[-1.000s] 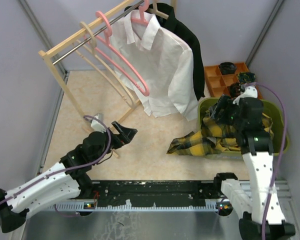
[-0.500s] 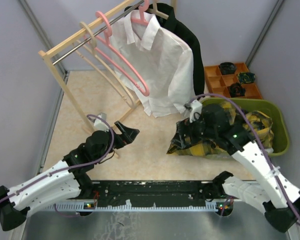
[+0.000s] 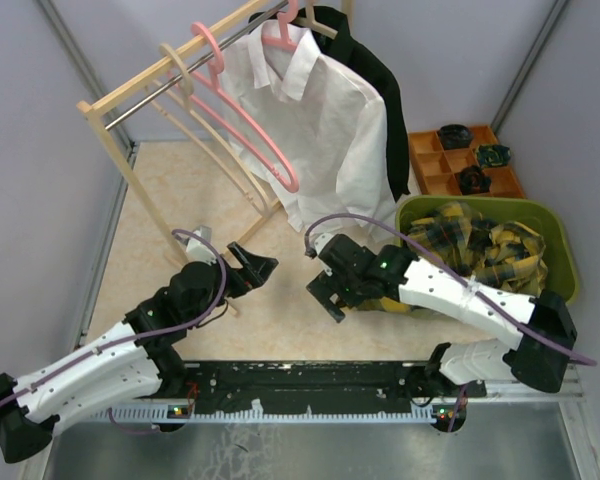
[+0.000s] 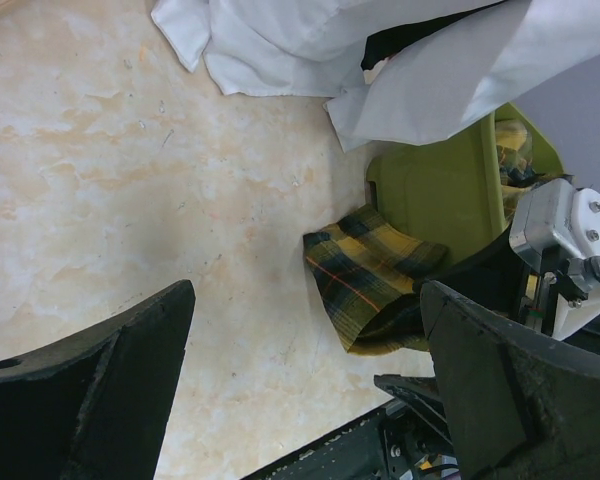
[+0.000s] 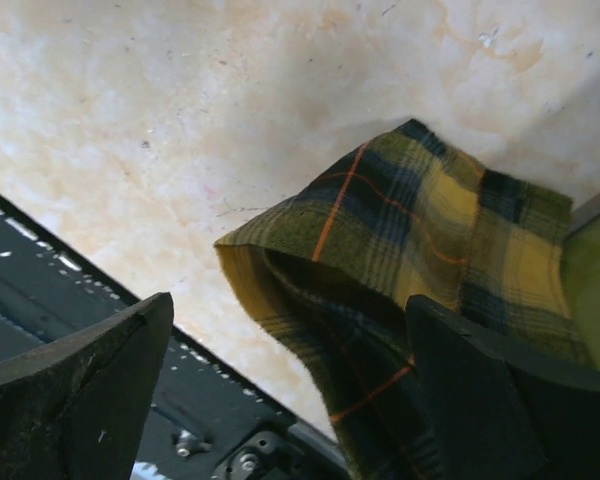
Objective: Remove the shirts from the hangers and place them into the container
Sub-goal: Adjust the shirt in the bin.
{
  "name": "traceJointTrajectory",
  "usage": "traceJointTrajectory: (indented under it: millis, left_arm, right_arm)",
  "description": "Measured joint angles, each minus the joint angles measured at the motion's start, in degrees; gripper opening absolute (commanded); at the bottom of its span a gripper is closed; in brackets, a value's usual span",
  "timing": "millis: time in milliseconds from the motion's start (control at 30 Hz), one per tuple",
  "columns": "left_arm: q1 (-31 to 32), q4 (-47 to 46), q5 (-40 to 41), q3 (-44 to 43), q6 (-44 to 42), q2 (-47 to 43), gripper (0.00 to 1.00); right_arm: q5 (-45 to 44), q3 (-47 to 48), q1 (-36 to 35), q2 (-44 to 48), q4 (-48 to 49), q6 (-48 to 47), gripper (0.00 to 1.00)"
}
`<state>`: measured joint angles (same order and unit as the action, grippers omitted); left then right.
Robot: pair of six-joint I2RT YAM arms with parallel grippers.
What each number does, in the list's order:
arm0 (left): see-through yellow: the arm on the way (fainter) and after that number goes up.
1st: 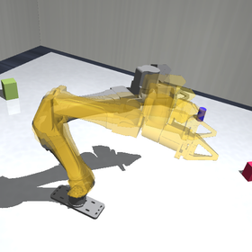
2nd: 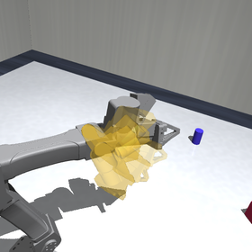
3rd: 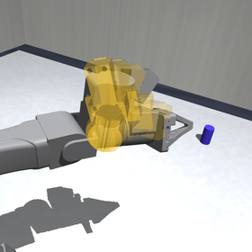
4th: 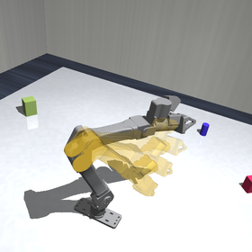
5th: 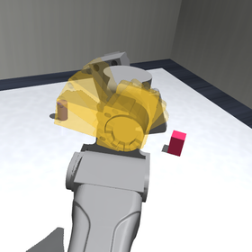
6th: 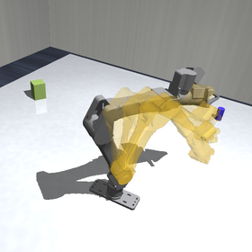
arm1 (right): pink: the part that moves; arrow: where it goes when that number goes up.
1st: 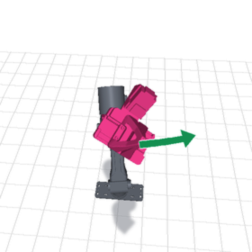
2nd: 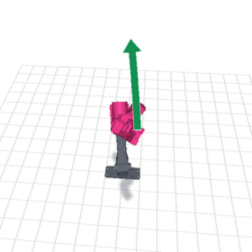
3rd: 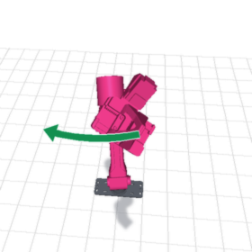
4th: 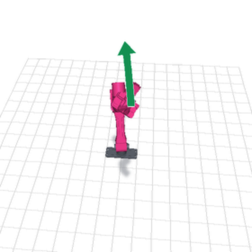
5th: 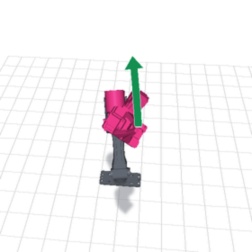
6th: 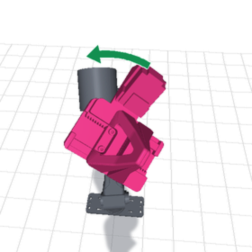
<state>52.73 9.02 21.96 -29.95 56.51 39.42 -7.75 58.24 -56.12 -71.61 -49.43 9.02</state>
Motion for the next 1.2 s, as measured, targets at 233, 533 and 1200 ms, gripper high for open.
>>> traceJointTrajectory:
  millis: [233,533,1200]
  left_arm:
    - [0.00,0.02,0.02,0.00,0.00,-0.02,0.99]
    - [0.00,0.52,0.96,0.00,0.00,-1.36,0.99]
    - [0.00,0.48,1.18,1.09,0.46,-2.62,0.99]
  right_arm:
    - [-3.34,-2.60,-0.74,-0.44,6.03,-9.70,0.99]
    - [6.16,-6.86,-1.16,1.64,9.31,-26.43,0.99]
    - [-11.21,-12.50,-1.14,0.31,18.47,-33.00,0.15]
